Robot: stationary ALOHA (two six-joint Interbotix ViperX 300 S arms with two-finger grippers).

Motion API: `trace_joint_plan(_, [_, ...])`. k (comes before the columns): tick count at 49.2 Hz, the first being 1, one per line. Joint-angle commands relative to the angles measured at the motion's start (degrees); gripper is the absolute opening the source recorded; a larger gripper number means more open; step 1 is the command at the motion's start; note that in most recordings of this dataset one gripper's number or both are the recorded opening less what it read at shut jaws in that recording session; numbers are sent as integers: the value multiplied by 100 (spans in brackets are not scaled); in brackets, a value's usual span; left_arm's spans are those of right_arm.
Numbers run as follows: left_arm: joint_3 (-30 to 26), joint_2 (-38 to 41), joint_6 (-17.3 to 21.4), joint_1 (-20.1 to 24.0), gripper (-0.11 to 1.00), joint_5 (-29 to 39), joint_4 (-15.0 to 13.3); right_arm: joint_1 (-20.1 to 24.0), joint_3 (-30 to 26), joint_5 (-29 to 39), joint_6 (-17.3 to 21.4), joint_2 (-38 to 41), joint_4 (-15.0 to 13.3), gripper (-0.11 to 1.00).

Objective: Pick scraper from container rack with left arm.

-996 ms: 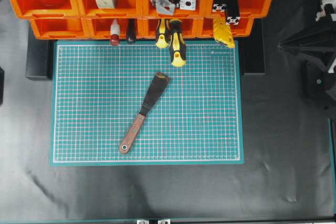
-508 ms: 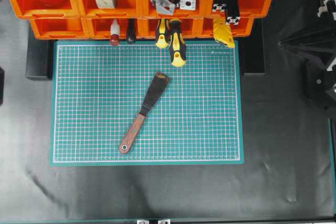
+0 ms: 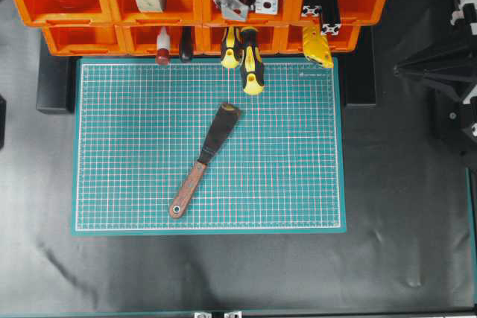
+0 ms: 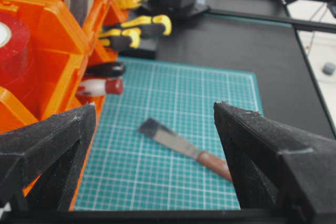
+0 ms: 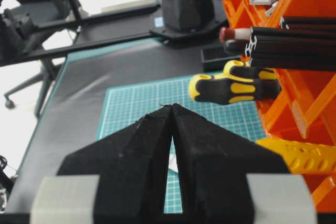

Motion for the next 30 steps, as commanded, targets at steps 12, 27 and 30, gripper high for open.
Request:
trace_joint_plan(12, [-62,53,-18,9,88,-18,26,18,-53,0,-9,35,-9,-1])
trace_joint_plan(27, [123,167,-18,18,88,-44,26,9,211,-18,-9,35,-9,-1])
trace_joint_plan(30, [141,246,-18,18,88,-53,26,18,246,-26,-9,35,-9,-1])
